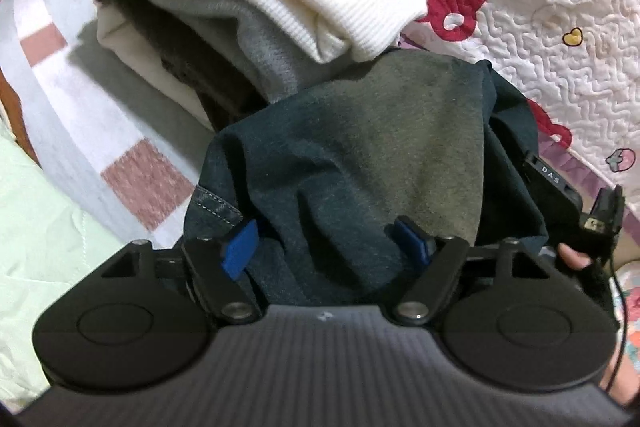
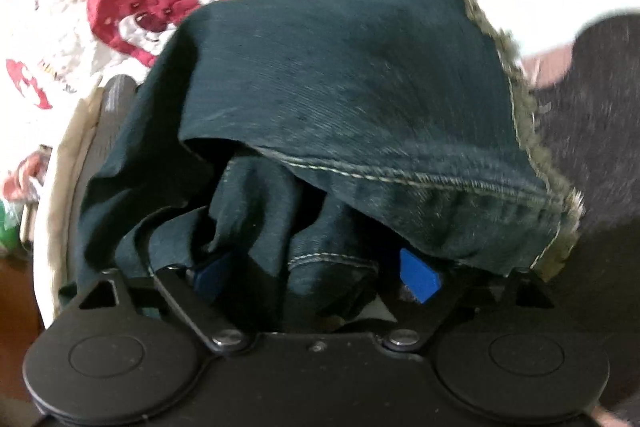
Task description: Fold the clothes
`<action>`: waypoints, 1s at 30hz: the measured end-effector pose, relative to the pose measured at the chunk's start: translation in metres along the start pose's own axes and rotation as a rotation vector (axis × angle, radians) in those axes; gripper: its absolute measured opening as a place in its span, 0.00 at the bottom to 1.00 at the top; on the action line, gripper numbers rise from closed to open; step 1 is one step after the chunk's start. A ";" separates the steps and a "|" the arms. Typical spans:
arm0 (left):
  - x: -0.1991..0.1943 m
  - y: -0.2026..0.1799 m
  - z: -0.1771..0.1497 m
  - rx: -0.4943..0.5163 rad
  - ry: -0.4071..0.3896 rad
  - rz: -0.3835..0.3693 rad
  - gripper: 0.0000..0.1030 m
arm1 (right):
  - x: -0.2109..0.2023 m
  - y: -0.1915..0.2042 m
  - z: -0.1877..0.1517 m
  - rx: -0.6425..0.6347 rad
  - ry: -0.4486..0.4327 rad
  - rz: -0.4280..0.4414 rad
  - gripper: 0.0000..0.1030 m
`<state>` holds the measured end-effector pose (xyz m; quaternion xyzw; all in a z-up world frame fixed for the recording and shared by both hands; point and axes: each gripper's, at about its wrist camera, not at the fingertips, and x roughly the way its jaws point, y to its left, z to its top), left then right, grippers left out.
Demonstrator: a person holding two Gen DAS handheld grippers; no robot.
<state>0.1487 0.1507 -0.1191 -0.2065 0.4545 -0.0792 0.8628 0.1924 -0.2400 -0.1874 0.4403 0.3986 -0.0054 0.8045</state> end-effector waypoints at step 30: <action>-0.020 -0.090 -0.032 0.284 0.017 -0.376 0.37 | -0.141 0.023 0.015 -0.038 -0.214 0.516 0.24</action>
